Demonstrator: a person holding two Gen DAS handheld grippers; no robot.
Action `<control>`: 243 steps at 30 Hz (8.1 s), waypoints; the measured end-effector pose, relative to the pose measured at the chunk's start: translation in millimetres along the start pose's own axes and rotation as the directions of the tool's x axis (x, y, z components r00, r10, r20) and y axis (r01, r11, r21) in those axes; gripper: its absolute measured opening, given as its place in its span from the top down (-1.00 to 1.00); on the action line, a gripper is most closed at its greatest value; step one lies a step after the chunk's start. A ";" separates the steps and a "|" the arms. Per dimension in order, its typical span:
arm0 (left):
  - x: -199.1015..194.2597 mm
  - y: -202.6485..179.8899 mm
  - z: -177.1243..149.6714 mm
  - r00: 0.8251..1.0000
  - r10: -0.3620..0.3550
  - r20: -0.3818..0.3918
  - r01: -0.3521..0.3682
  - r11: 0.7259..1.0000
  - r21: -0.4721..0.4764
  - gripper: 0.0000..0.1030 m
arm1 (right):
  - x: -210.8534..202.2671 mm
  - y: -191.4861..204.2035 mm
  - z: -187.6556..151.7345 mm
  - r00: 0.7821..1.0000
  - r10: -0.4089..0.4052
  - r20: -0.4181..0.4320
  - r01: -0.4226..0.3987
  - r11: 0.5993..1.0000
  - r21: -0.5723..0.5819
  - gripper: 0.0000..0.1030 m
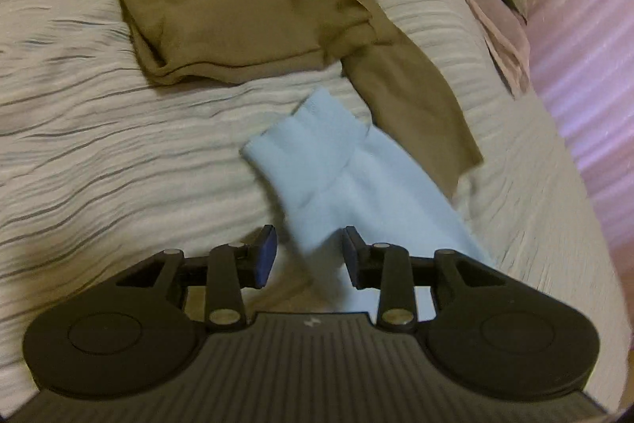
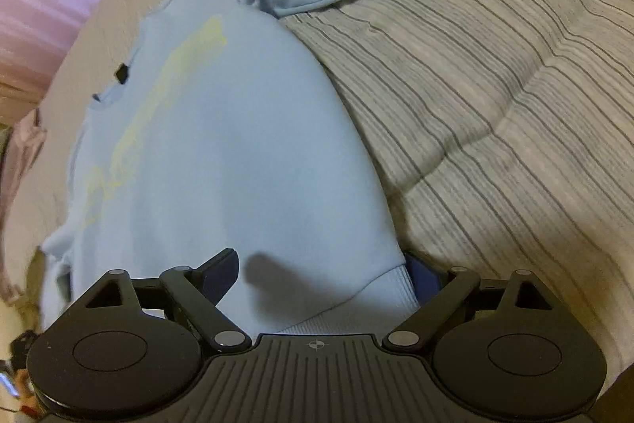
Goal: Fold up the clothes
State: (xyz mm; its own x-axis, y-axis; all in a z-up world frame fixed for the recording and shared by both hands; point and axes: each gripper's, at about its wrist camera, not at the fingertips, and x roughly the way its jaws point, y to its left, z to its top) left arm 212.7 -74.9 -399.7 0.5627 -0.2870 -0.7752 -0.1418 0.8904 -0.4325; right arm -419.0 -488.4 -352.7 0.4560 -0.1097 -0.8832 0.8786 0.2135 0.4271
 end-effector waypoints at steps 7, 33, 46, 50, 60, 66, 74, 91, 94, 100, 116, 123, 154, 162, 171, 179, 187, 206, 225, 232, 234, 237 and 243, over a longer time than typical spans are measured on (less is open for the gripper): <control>-51.6 -5.0 -17.1 0.981 0.059 0.186 -0.106 0.960 0.258 0.89 | 8.3 0.1 2.0 0.999 -0.005 0.045 0.002 0.998 0.060 -0.76; -140.0 -60.1 -182.0 0.994 0.043 -0.103 -0.015 0.966 0.260 0.58 | -63.6 -244.9 157.5 0.784 0.031 0.619 -0.337 0.860 0.383 0.92; -156.4 -62.5 -210.7 0.976 0.033 -0.214 0.084 0.854 0.514 0.33 | -69.9 -199.9 136.0 0.897 -0.002 0.442 -0.137 0.949 0.284 -0.29; -159.2 -50.6 -216.4 0.953 0.026 -0.301 0.153 0.818 0.555 0.08 | -57.5 -135.5 78.7 0.954 0.247 0.170 -0.258 0.965 0.046 -0.28; -151.8 -13.7 -231.2 0.857 -0.094 -0.507 0.367 0.802 0.472 0.96 | -22.5 -76.5 1.6 0.967 0.253 -0.043 -0.249 0.966 0.072 0.91; -154.6 -20.5 -237.3 0.857 -0.008 -0.516 0.373 0.702 0.608 0.66 | -26.9 -44.8 -13.1 0.995 0.003 -0.101 -0.007 0.999 -0.040 0.61; -171.7 -81.5 -248.0 0.945 0.028 -0.325 0.271 0.489 0.829 0.30 | -25.8 71.7 -50.7 0.938 -0.163 0.305 0.305 0.805 -0.508 -0.38; -244.3 -102.1 -227.8 0.882 0.177 -0.437 0.338 0.410 0.847 0.32 | -93.9 99.3 -89.5 0.971 -0.239 0.028 0.232 0.899 -0.373 -0.39; -274.1 -139.0 -212.0 0.917 0.111 -0.384 0.312 0.400 0.862 0.25 | -129.4 127.1 -73.8 0.984 -0.156 0.081 0.176 0.893 -0.415 -0.95; -339.1 -185.9 -216.5 0.970 0.026 -0.240 0.207 0.424 0.882 -0.09 | -183.0 156.9 -45.8 0.994 -0.001 0.112 0.056 0.872 -0.486 -0.99; -466.0 -174.3 -326.8 0.988 0.053 -0.148 0.092 0.569 0.817 -0.23 | -230.7 74.9 -55.1 1.000 -0.014 0.022 0.025 0.715 -0.699 -0.99; -498.1 -160.0 -347.3 0.992 0.063 -0.112 0.054 0.585 0.809 -0.26 | -245.9 63.9 -72.8 1.000 0.014 -0.008 -0.015 0.659 -0.752 -0.99; -543.6 -132.7 -381.1 0.994 0.068 -0.091 0.039 0.547 0.836 -0.37 | -269.6 29.5 -101.9 0.999 0.009 -0.047 -0.042 0.661 -0.749 -0.99; -542.1 -136.3 -384.1 0.993 0.069 -0.093 0.040 0.543 0.839 -0.37 | -271.7 27.1 -98.9 0.999 0.009 -0.035 -0.033 0.657 -0.753 -0.99; -536.4 -143.2 -388.1 0.992 0.070 -0.103 0.051 0.530 0.846 -0.37 | -269.9 25.5 -92.5 0.999 0.004 -0.034 -0.028 0.662 -0.749 -0.99; -530.9 -146.6 -386.8 0.992 0.074 -0.101 0.046 0.535 0.844 -0.37 | -265.9 30.3 -88.3 0.999 0.006 -0.038 -0.032 0.656 -0.754 -0.99; -521.3 -149.5 -382.2 0.991 0.084 -0.102 0.039 0.549 0.835 -0.37 | -255.7 41.1 -83.5 0.999 -0.002 -0.050 -0.037 0.646 -0.762 -0.99; -389.7 -107.4 -224.6 0.996 0.018 -0.089 0.027 0.875 0.484 -0.23 | -177.8 92.6 -12.8 0.999 0.031 -0.022 -0.039 0.847 -0.530 -0.99; -80.5 44.2 -11.2 0.999 0.019 -0.045 -0.025 0.989 -0.144 -0.02 | -12.0 198.2 56.3 0.992 -0.051 0.119 0.075 0.975 -0.207 -0.99; -36.5 76.2 2.3 1.000 0.002 0.016 0.002 0.980 -0.201 0.23 | 31.9 184.2 37.1 0.994 -0.093 0.056 0.103 0.972 -0.211 -0.99; -32.1 76.0 4.9 0.999 -0.015 0.035 0.021 0.982 -0.190 0.31 | 38.7 178.4 33.0 0.995 -0.093 0.042 0.100 0.972 -0.212 -0.99; -29.6 71.4 8.4 0.998 -0.032 0.054 0.041 0.984 -0.175 0.73 | 44.6 170.6 31.7 0.994 -0.101 0.041 0.108 0.967 -0.230 -0.99; -65.7 22.6 10.4 0.968 -0.192 0.161 0.199 0.979 -0.033 0.82 | 40.6 150.0 49.5 0.994 -0.092 0.060 0.103 0.967 -0.232 -0.99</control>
State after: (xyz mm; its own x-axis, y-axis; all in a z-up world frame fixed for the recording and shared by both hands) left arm 181.0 -32.3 -353.7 0.7034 -0.3914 -0.5933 -0.0536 0.8031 -0.5934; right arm -261.6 -508.9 -314.9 0.3811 -0.1871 -0.9054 0.8641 0.4203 0.2769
